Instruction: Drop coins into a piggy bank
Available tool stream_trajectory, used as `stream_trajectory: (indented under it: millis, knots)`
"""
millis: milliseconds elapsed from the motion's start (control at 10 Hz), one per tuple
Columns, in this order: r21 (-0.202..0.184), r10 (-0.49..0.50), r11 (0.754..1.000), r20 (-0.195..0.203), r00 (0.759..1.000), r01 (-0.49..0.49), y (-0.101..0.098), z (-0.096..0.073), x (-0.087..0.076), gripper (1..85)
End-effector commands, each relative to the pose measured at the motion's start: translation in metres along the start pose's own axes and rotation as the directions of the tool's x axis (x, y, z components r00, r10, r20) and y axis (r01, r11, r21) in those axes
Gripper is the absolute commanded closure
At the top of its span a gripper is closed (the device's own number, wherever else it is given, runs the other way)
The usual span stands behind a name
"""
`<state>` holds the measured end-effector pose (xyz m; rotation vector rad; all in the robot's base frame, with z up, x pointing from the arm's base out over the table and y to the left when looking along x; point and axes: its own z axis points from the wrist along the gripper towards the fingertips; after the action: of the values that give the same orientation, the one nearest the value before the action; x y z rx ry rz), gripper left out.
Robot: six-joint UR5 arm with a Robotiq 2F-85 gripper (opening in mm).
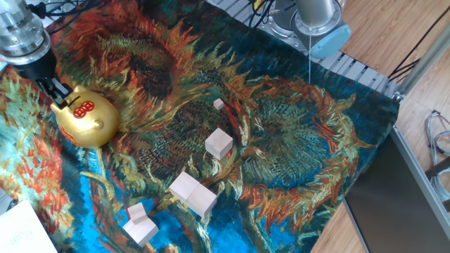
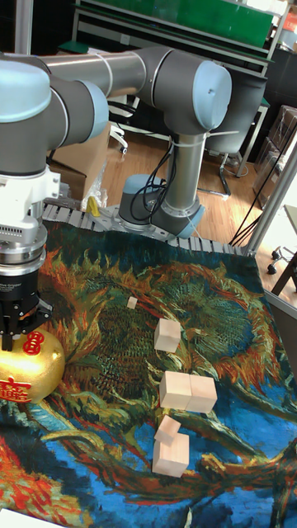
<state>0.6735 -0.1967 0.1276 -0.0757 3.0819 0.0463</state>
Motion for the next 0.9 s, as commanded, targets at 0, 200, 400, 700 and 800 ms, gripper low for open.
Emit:
stream_trajectory:
  millis: [0, 200, 400, 700, 800]
  knots:
    - [-0.017, 0.007, 1.000, 0.008, 1.000, -0.007, 0.0031, 0.0009, 0.0017, 84.3]
    - [-0.017, 0.007, 1.000, 0.007, 1.000, -0.007, 0.0026, -0.0007, 0.0048, 84.3]
    - [-0.009, -0.024, 1.000, 0.011, 1.000, 0.024, -0.0011, -0.0004, 0.0053, 83.0]
    - [-0.009, -0.073, 0.997, 0.017, 0.997, 0.073, -0.0043, 0.0006, 0.0058, 66.7]
    - [-0.018, -0.079, 0.997, 0.018, 0.997, 0.079, -0.0020, 0.0004, 0.0058, 60.3]
